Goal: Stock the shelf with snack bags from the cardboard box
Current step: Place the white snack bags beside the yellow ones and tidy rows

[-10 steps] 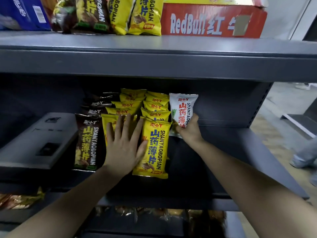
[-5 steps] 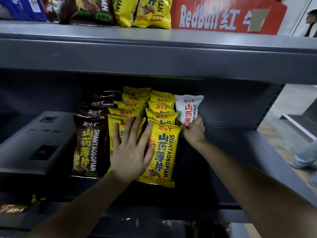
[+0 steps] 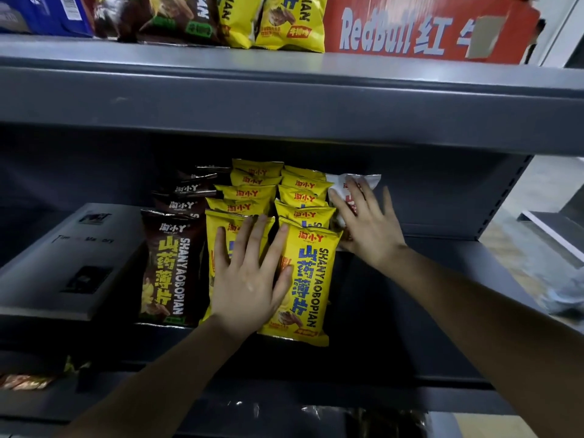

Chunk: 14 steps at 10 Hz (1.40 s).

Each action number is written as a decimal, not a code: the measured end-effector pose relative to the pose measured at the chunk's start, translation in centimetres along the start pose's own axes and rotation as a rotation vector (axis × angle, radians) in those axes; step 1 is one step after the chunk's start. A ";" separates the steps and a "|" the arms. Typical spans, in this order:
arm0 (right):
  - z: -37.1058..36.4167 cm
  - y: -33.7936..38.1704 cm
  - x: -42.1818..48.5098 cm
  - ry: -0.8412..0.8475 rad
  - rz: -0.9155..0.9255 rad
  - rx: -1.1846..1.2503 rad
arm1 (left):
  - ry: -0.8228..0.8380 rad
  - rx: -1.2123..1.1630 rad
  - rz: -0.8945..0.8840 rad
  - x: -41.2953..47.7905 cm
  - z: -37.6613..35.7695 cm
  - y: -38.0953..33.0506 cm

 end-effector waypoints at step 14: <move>5.0 6.4 -5.2 0.100 -0.559 1.393 | 0.027 -0.161 0.041 0.0 0.2 0.4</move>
Point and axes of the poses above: each hand's wrist, its own x-axis towards the middle knuckle, its own z-axis out of the back of the hand, y = z × x, the point moved 1 cm from there along x, towards the middle knuckle
